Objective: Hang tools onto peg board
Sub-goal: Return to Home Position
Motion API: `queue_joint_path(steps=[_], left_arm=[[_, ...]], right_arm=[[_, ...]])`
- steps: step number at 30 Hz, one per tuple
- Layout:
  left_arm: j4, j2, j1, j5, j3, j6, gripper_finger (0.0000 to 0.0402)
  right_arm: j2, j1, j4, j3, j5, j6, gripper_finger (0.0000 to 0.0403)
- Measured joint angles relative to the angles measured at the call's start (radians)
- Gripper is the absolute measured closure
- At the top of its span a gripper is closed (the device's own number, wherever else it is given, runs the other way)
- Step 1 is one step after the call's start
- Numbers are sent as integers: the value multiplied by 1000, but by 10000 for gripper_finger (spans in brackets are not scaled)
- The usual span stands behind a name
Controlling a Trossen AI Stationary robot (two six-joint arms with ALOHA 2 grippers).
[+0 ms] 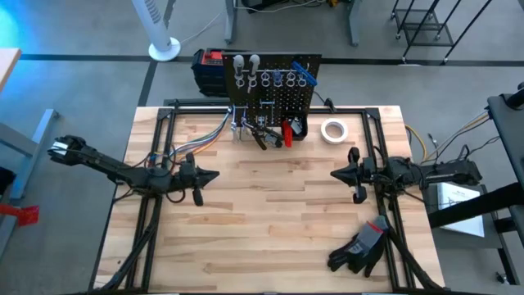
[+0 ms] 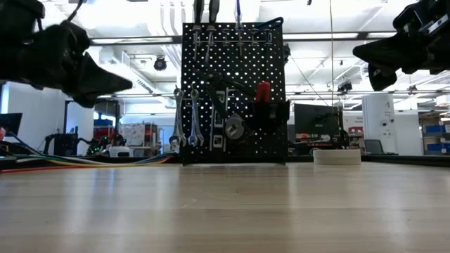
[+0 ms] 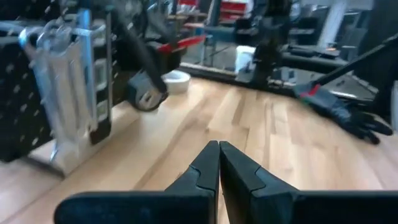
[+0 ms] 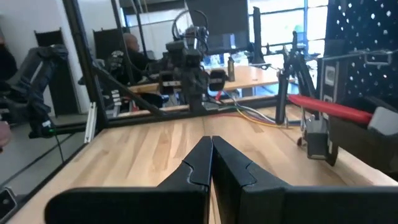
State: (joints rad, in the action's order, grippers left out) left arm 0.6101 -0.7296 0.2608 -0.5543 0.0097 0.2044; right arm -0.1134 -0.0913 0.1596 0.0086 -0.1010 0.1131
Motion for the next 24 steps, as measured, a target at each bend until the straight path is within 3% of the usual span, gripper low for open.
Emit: queue_joint_path(steps=[5,9,15,18,21,24], left_arm=[[84,41,0,22,0,-115,401],[20,190,1,32,0,-199,401],[-400,552,-3,58,0,-110,401],[-533,713,-2,106,0,-106,401],[-522,729,-4,204,0,-183,401],[-542,713,-13,214,0,-194,401]], right_arm=[[-2,1,-6,0,-2,1,403],[3,1,-32,0,-2,9,403],[2,1,-35,1,-22,34,403],[1,0,-60,2,-31,64,403],[2,0,-58,2,-30,100,403],[0,0,-30,2,-25,106,403]])
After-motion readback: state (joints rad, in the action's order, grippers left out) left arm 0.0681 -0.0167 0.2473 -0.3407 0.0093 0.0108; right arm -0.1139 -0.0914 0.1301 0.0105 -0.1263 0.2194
